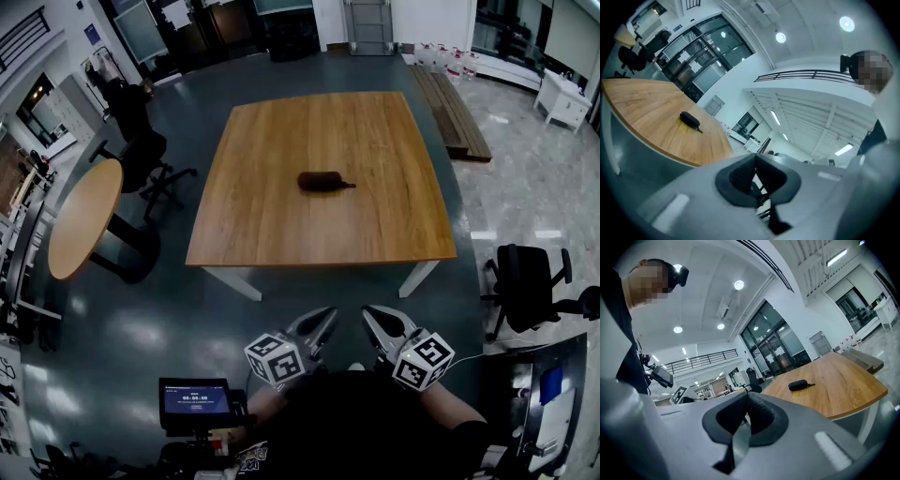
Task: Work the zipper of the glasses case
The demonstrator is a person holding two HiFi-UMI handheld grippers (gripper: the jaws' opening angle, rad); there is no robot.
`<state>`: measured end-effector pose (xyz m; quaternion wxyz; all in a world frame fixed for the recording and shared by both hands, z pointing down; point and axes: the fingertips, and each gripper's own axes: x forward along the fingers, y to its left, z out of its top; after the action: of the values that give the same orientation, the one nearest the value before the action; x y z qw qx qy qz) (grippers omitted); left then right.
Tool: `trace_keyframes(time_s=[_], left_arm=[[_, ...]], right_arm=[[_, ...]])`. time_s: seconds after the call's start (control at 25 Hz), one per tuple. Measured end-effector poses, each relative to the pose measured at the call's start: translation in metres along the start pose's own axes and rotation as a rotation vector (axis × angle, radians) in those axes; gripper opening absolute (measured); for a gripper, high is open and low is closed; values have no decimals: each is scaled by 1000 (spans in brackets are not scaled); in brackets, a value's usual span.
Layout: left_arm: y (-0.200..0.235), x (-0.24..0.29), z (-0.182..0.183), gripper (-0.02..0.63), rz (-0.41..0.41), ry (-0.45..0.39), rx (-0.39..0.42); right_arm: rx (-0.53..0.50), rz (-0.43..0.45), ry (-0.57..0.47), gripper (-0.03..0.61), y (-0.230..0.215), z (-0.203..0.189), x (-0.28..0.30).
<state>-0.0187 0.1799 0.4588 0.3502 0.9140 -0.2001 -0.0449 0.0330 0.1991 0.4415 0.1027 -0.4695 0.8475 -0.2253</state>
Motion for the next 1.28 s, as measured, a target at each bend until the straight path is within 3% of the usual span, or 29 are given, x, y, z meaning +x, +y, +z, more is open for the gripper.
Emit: trace_keyframes(time_s=[0.72,1.0,1.28], left_arm=[[-2,-1,5,0,6,-9,-1],[2,1,15,0,39,-24,-11],[37,-10,26,0,142,-64,-62]], right_arm=[[-8,31,-33,6,4,9,-1],[52,17,-92,38,-10,23,-8],[169,-30,-111,64,-40,18,-1]])
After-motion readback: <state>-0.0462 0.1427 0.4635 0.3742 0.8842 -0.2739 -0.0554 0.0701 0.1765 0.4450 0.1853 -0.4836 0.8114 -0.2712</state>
